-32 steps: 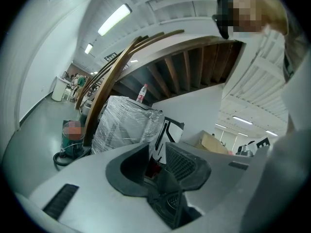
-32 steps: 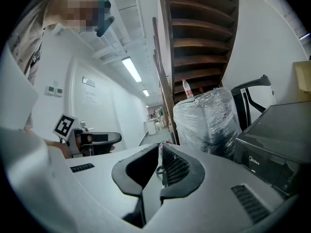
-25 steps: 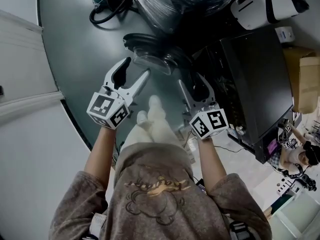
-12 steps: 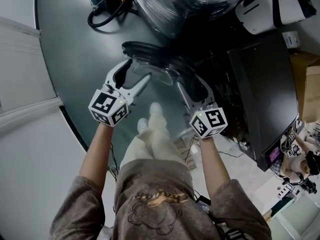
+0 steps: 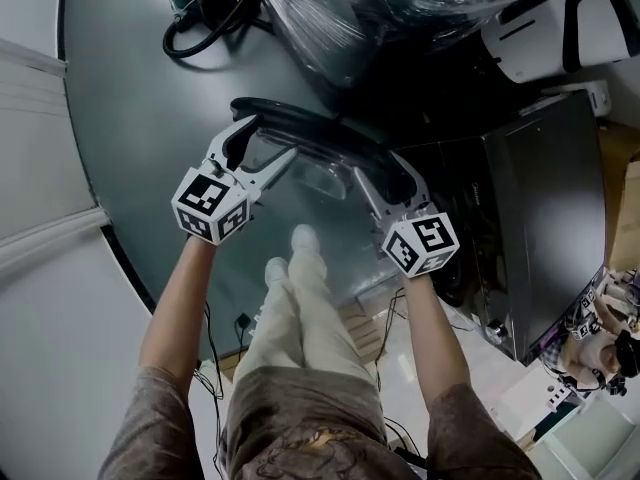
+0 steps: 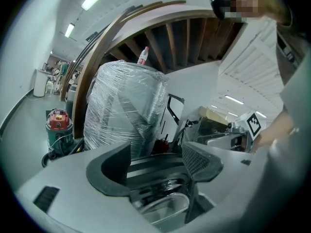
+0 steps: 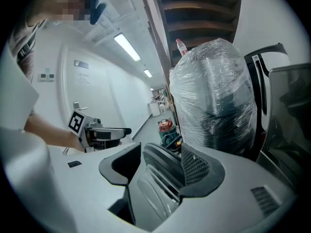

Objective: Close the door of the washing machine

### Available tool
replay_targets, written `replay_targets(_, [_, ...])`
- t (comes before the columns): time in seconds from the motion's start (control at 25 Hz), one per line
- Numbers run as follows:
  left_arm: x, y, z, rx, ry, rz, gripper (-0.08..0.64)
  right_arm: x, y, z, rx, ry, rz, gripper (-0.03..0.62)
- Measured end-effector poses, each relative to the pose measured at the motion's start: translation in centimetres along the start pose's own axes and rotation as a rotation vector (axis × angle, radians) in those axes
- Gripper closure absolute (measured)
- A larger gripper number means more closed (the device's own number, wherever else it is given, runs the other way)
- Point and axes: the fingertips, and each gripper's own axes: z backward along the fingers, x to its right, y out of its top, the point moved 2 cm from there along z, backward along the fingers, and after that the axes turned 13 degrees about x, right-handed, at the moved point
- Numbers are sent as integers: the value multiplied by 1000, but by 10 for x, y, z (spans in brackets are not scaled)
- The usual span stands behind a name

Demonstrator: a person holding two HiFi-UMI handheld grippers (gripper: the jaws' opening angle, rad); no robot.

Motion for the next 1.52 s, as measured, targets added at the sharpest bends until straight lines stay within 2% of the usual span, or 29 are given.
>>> replay_targets(0.32, [-33,-41,-33,-70,-36,-69,244,31,-30,-32,-67,51,73,364])
replay_targets(0.52, [-47,-51,-49,-77,-50,-65,244,35,-46,-43,-124,87,96,364])
replay_targets(0.68, [-51,-53,-60,-91,-69,-70,244,38,-47,-47,-126,81,109,364])
replay_targets(0.88, [-52,-56,-57,-95,-59,-69,244,39,-48,-46,-103,72,77,390])
replay_targets(1.52, [-34,-66,-11,-108,-9,-35,245,18,-57,-35,-101,81,142,390])
